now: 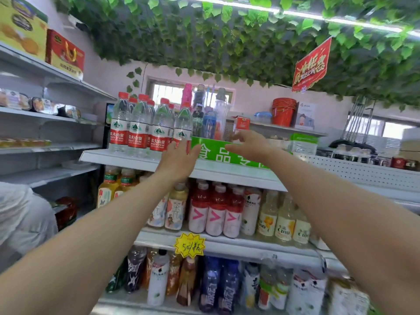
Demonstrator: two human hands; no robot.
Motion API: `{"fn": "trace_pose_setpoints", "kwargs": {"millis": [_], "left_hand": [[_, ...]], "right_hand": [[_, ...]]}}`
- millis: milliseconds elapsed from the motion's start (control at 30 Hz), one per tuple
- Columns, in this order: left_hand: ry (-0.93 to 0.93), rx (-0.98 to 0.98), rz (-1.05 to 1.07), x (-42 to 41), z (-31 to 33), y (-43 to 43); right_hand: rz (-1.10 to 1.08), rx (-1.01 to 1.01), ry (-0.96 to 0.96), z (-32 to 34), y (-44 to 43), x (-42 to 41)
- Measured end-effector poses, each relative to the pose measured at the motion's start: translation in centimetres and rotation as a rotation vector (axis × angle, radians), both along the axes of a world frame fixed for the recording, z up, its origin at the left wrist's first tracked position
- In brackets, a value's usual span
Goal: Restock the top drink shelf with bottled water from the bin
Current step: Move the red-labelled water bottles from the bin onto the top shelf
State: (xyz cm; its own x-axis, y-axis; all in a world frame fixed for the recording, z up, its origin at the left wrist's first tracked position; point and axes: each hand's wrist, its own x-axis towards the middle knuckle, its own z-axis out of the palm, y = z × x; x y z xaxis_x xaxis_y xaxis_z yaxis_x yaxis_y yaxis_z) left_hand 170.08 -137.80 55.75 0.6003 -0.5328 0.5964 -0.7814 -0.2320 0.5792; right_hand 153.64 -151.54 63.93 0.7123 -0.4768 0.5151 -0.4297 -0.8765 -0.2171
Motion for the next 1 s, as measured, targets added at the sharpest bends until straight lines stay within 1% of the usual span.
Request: {"fn": "trace_pose_setpoints", "kwargs": {"millis": [100, 233, 333, 467, 667, 867, 1000], "left_hand": [[0.0, 0.037, 0.035, -3.6, -1.8, 0.8], [0.025, 0.103, 0.097, -8.0, -5.3, 1.5], [0.047, 0.153, 0.118, -10.8, -8.4, 2.1], [0.083, 0.261, 0.118, -13.0, -13.6, 3.0], [0.18, 0.395, 0.104, -12.8, -22.0, 3.9], [0.306, 0.564, 0.101, -10.3, -31.2, 3.1], [0.405, 0.661, 0.059, -8.8, -37.7, 3.3]], "right_hand": [[-0.014, 0.048, 0.027, -2.7, 0.1, -3.6], [0.018, 0.12, 0.062, -7.7, 0.0, -7.1], [0.029, 0.195, 0.082, -12.3, 0.2, -8.6], [0.016, 0.261, 0.188, -18.6, 0.6, -9.3], [0.049, 0.403, 0.278, -26.6, 0.3, -9.4], [-0.024, 0.464, 0.43, -34.8, -1.0, -7.9], [-0.071, 0.615, 0.493, -41.5, -1.5, -6.9]]}}
